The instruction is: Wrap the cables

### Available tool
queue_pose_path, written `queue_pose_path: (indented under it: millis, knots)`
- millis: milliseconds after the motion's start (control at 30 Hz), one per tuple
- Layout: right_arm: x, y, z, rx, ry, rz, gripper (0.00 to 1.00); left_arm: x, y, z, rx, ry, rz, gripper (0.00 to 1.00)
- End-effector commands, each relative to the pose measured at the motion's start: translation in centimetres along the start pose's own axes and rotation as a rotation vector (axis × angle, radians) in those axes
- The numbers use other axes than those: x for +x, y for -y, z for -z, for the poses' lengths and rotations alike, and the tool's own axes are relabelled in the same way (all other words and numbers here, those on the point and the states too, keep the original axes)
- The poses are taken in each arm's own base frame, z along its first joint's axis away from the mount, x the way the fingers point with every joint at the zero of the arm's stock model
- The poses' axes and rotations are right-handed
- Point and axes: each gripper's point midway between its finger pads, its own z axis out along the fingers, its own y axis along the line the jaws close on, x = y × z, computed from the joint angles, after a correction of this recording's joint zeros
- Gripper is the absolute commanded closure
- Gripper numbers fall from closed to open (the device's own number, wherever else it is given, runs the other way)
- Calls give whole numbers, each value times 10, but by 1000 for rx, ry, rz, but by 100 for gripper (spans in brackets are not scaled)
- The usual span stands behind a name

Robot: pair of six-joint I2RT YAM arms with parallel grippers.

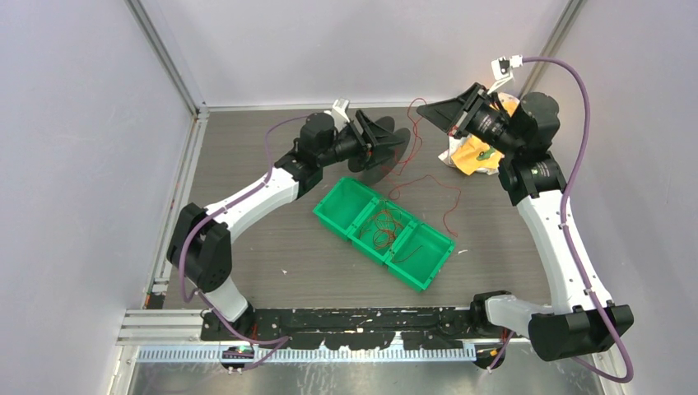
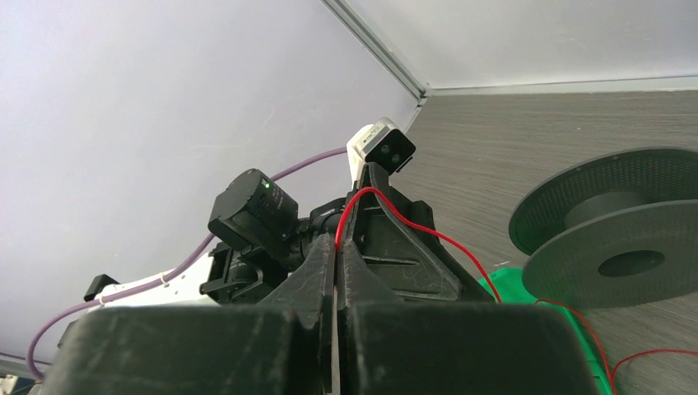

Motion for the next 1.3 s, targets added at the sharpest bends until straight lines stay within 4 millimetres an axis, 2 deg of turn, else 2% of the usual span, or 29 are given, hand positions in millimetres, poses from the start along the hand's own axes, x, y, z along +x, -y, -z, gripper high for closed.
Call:
queue_pose_path:
  millis: [0, 500, 633, 833, 967, 1133, 1267]
  knots:
    - [-8, -10, 5, -16, 33, 44, 99, 2, 18, 10, 22, 15, -49, 45]
    - [-8, -4, 5, 8, 35, 49, 100, 11, 22, 3, 74, -41, -7, 64]
    - [-8, -4, 4, 6, 36, 47, 99, 10, 28, 3, 83, -42, -20, 78]
    - [-6, -1, 4, 15, 33, 39, 99, 10, 25, 4, 78, -41, -25, 99]
    - [-4, 2, 4, 26, 29, 35, 99, 10, 26, 8, 68, -34, -61, 99]
    - [0, 8, 7, 64, 6, 39, 98, -12, 28, 25, -46, 56, -183, 99]
    - [3, 11, 9, 80, -1, 46, 99, -19, 35, 35, -89, 81, -236, 100]
